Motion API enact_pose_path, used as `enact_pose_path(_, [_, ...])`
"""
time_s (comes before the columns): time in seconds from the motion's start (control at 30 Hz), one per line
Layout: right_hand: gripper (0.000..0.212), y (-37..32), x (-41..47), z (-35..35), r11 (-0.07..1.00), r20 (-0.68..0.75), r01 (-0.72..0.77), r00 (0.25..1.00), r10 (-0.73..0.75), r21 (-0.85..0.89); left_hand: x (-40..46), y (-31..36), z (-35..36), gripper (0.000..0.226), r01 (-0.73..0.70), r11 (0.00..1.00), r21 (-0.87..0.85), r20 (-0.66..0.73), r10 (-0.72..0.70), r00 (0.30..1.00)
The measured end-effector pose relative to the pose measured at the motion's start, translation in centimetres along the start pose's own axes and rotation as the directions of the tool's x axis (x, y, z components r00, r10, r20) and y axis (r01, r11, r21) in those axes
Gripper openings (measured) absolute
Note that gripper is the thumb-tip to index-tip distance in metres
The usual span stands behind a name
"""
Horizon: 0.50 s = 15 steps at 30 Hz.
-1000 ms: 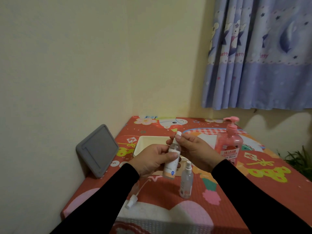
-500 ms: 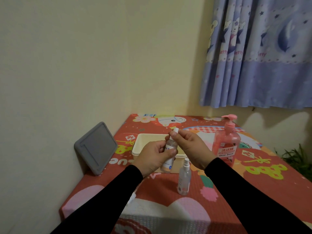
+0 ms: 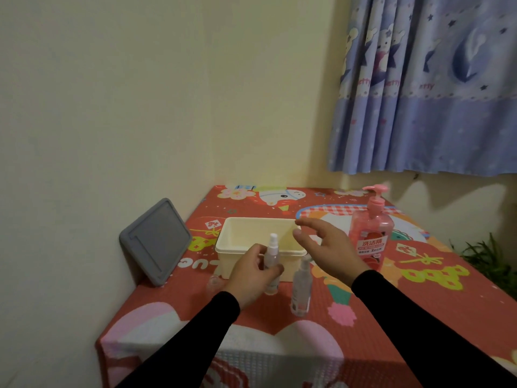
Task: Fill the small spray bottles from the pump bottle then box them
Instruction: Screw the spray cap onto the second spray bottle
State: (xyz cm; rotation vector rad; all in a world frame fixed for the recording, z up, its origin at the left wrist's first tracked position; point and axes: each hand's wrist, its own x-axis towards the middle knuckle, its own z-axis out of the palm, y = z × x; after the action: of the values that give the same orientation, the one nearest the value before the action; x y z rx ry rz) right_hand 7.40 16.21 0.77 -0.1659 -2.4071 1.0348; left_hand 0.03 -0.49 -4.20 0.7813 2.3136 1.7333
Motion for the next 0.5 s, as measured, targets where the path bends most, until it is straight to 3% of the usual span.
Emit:
enact_pose_path(0.2, [0.055, 2.4, -1.2, -1.1, 0.923, 0.030, 0.097, 0.995, -0.093, -0.371, -0.7, -2.0, 1.4, 0.019, 0.082, 0.997, -0.008, -0.038, -0.082, 0.996])
enact_pose_path(0.33, [0.060, 3.3, -2.6, -1.7, 0.911, 0.061, 0.117, 0.993, -0.101, -0.397, -1.5, -2.4, 1.8, 0.016, 0.108, 0.994, 0.010, -0.028, -0.108, 0.994])
enact_pose_path(0.5, [0.077, 5.5, -3.6, -1.9, 0.889, 0.090, 0.071, 0.995, -0.033, -0.452, -1.8, -3.1, 1.9, 0.014, 0.125, 0.978, 0.170, -0.078, -0.113, 0.991])
